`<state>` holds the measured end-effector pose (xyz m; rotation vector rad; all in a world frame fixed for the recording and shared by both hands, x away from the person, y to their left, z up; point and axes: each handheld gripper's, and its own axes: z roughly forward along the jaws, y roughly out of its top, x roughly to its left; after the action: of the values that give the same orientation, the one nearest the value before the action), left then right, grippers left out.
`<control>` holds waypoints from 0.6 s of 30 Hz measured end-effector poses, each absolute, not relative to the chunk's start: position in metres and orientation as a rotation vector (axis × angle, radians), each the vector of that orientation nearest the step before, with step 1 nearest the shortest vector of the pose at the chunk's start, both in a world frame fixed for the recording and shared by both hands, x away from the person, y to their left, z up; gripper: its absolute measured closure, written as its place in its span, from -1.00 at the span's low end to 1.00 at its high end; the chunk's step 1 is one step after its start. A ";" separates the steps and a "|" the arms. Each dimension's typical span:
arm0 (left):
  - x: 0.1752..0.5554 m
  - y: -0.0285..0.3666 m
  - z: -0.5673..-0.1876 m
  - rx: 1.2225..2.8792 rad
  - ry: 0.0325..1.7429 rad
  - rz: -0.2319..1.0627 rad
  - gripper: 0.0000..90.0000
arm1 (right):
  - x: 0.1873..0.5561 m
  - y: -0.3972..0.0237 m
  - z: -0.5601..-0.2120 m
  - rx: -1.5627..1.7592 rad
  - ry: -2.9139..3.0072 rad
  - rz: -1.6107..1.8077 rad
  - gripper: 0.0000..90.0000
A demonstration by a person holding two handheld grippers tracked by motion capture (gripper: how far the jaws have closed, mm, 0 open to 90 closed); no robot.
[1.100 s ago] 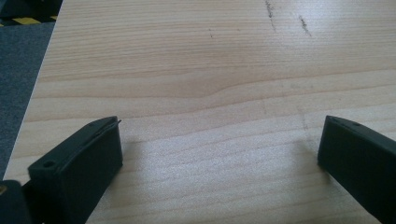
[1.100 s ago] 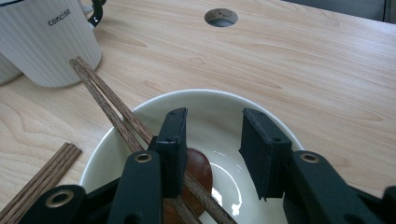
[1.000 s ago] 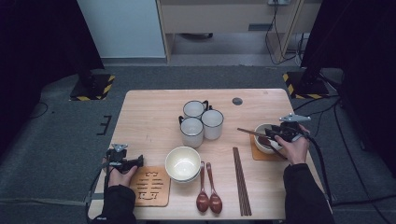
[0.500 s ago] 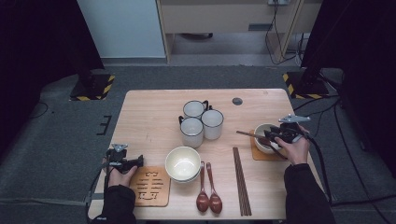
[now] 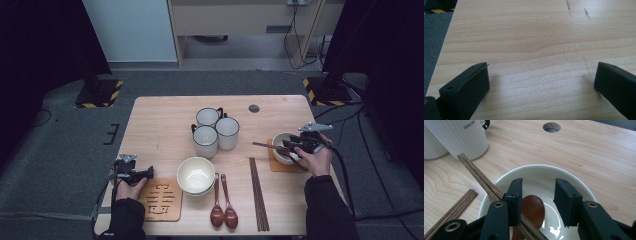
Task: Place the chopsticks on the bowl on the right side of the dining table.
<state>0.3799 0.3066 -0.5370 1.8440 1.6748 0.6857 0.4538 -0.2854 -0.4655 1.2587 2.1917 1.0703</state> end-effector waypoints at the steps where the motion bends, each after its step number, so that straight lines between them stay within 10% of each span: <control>1: 0.380 0.307 -0.537 1.844 1.675 0.686 -1.00 | 0.453 -0.286 -0.464 1.263 2.185 1.078 0.29; 18: 0.380 0.307 -0.537 1.844 1.675 0.685 -1.00 | 0.418 -0.313 -0.442 1.239 2.104 1.154 0.42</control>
<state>0.3799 0.3066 -0.5370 1.8438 1.6746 0.6853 0.4175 -0.3129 -0.4424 1.2387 2.1039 1.1542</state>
